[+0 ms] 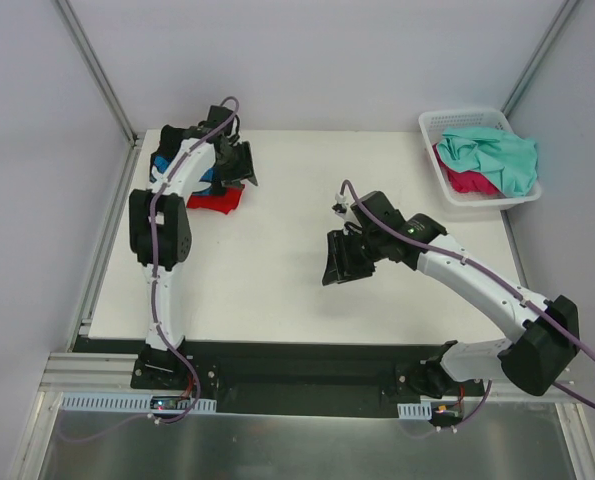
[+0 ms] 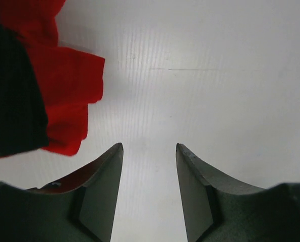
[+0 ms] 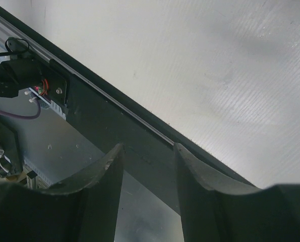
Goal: Fold and stack the t-shirts
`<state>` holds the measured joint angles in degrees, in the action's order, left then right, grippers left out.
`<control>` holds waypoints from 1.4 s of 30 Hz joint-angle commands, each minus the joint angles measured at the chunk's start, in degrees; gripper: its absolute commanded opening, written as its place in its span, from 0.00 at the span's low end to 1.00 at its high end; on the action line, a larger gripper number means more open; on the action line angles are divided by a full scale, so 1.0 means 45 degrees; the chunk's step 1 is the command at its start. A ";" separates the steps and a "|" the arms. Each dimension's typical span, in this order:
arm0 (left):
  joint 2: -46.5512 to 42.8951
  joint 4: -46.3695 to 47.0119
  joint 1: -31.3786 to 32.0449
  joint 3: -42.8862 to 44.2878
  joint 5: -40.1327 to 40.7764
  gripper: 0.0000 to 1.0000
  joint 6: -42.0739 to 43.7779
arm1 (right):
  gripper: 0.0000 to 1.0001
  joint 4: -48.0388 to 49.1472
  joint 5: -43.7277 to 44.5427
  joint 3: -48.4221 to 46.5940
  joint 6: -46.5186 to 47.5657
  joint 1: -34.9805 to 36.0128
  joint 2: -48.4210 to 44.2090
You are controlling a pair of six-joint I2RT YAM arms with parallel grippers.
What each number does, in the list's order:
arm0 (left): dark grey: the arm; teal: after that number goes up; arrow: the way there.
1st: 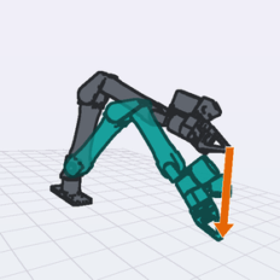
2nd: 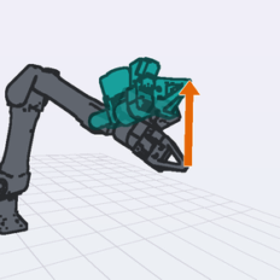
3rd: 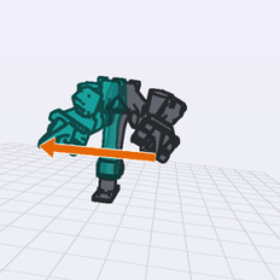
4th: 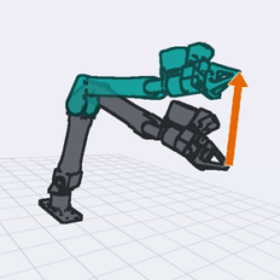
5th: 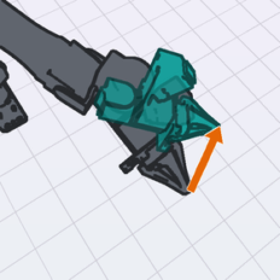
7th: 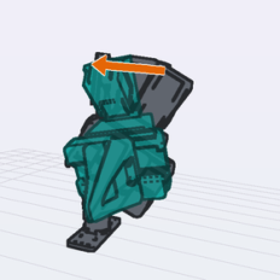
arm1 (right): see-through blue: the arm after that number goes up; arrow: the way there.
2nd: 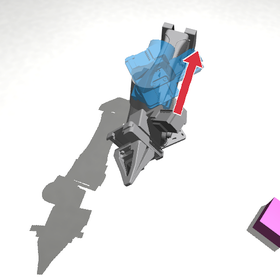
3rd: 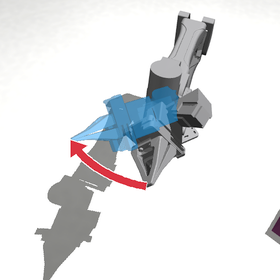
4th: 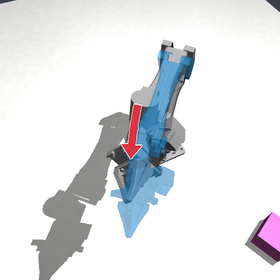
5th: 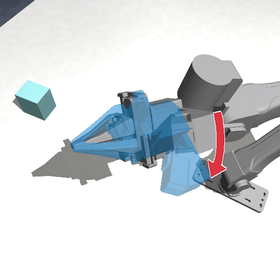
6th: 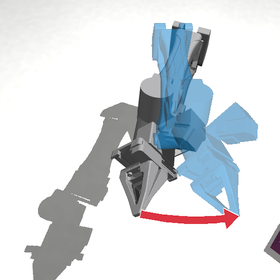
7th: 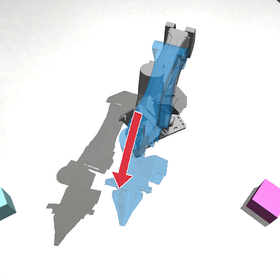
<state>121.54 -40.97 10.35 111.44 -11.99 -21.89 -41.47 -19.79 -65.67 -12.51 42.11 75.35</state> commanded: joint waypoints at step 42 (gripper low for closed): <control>0.5024 -0.2556 -0.2612 0.5452 0.1122 0.44 0.1740 | 0.47 -0.1311 0.0648 0.0355 -0.0032 -0.0041 -0.1726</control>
<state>144.03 -50.81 1.15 134.17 -9.54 -15.40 -45.65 -17.74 -64.12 -12.53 42.11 69.63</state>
